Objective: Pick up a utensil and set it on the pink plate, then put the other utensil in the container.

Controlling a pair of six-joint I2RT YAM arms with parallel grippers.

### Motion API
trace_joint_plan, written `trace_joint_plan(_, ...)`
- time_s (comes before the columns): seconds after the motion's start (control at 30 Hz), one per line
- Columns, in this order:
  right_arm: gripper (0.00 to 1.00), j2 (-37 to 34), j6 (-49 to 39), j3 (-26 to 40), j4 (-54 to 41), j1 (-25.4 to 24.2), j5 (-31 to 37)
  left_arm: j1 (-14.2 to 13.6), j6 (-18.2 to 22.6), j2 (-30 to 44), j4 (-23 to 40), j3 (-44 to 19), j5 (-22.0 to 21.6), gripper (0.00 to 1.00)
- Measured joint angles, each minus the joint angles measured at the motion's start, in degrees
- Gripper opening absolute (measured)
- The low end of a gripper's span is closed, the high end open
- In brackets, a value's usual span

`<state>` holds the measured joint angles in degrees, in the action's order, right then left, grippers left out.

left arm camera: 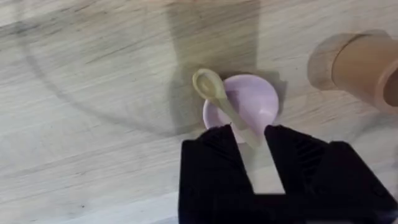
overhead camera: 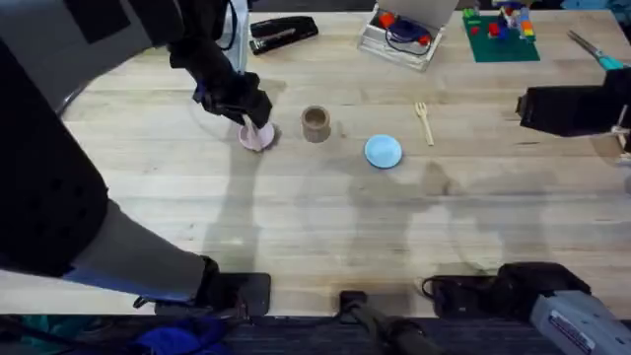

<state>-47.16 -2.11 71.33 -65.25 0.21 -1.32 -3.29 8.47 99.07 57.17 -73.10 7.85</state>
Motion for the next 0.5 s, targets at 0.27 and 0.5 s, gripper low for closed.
trace_joint_plan(0.27, 0.995, 0.0, 0.0, 0.0, 0.0, 0.0, 0.0, 0.0, 0.0, 0.0, 0.0, 0.0, 0.0, 0.332)
trace_joint_plan(0.5, 0.995, 0.0, 0.0, 0.0, 0.0, 0.0, 0.0, 0.0, 0.0, 0.0, 0.0, 0.0, 0.0, 0.366)
